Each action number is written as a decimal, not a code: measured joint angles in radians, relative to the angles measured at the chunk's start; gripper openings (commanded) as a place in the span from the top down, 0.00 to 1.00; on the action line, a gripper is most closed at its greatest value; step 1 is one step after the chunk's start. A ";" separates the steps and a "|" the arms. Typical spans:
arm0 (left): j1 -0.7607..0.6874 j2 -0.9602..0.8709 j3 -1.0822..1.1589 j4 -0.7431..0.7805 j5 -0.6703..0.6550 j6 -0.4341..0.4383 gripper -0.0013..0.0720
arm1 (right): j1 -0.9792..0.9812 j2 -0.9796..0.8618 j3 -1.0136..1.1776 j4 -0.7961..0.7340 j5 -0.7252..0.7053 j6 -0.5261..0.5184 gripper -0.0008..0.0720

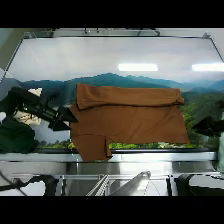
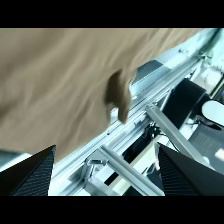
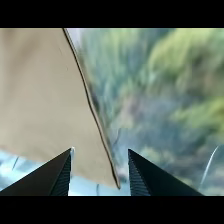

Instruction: Fold the shirts.

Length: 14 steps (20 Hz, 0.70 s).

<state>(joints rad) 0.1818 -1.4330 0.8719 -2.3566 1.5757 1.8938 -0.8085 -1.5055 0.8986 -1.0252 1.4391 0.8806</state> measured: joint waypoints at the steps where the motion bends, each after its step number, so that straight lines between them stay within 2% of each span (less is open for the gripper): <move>1: 0.004 0.050 -0.077 0.000 -0.030 0.002 0.00 | 0.006 0.000 -0.032 -0.011 -0.005 -0.001 0.42; 5: 0.011 0.237 -0.336 0.000 -0.156 0.007 0.00 | 0.065 -0.003 -0.111 -0.008 -0.005 -0.002 0.44; 6: 0.012 0.277 -0.380 0.000 -0.180 0.008 0.01 | 0.087 -0.007 -0.121 -0.010 -0.012 0.002 0.57; 8: 0.013 0.358 -0.454 -0.001 -0.232 0.009 0.01 | 0.128 -0.018 -0.135 -0.011 -0.033 0.008 0.89; 9: 0.013 0.397 -0.484 -0.002 -0.257 0.009 0.03 | 0.143 -0.021 -0.139 -0.010 -0.046 0.008 0.96; 14: 0.013 0.525 -0.585 -0.018 -0.333 0.009 0.03 | 0.178 -0.013 -0.146 -0.035 -0.058 0.068 0.96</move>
<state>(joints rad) 0.1947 -0.9081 0.2871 -2.3749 1.2427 1.9030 -0.6308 -1.5185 0.7525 -1.0603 1.3808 0.9482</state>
